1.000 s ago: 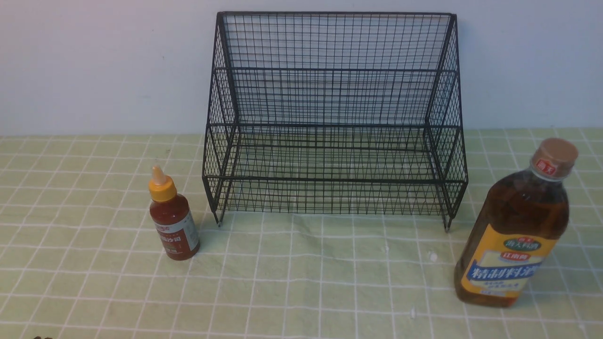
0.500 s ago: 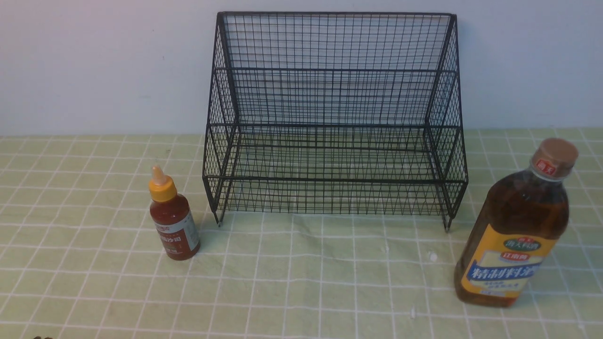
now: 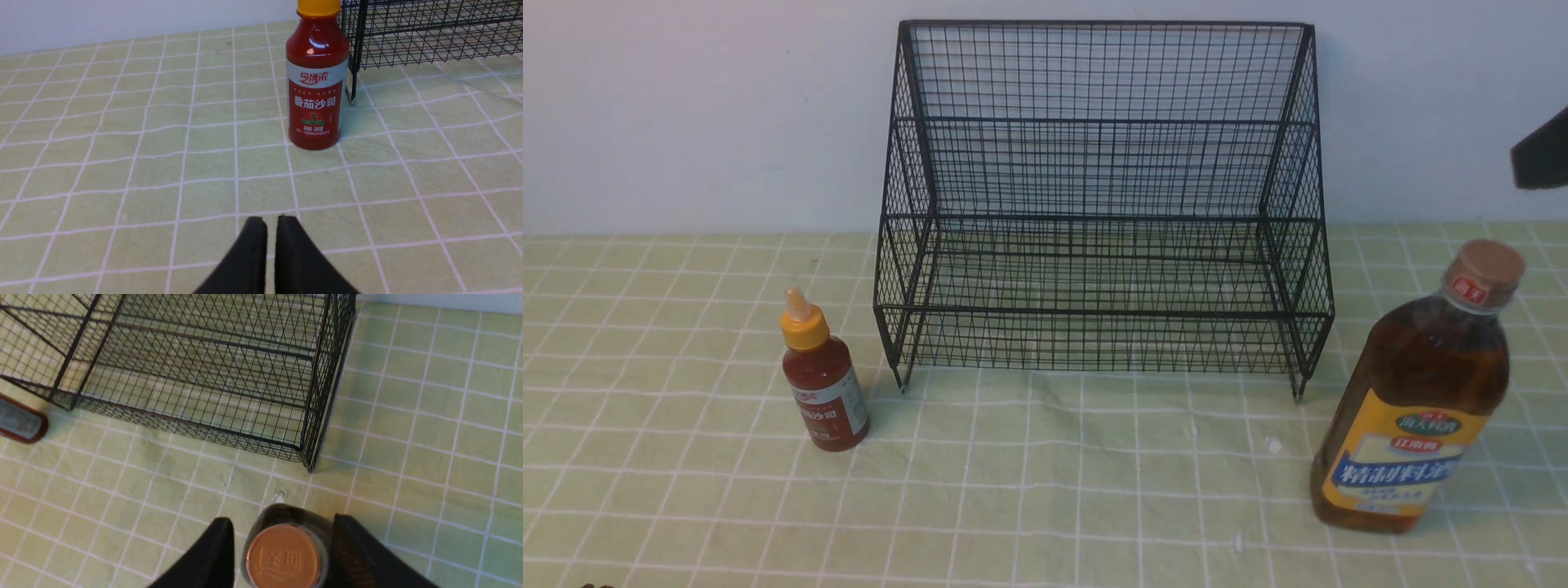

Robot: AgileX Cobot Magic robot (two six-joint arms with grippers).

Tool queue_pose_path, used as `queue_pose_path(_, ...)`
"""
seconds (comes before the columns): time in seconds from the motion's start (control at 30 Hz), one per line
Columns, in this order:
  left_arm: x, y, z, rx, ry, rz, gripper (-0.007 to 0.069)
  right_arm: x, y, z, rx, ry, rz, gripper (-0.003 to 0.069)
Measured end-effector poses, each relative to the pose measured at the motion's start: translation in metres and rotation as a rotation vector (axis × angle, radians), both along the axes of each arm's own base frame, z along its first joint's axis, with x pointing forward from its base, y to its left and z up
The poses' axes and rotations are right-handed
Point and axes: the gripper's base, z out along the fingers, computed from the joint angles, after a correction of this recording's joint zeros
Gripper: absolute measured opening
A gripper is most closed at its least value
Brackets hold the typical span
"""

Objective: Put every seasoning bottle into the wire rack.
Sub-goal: Use the right arm to grab the condiment bottle closest to it

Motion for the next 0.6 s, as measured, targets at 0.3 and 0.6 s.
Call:
queue_pose_path(0.3, 0.0, 0.0, 0.0, 0.0, 0.0, 0.0, 0.0017, 0.017, 0.027, -0.023, -0.138, 0.085, -0.011, 0.0496)
queue_pose_path(0.6, 0.0, 0.0, 0.0, 0.0, 0.0, 0.0, 0.0017, 0.033, 0.032, -0.041, -0.131, 0.16, -0.073, 0.0513)
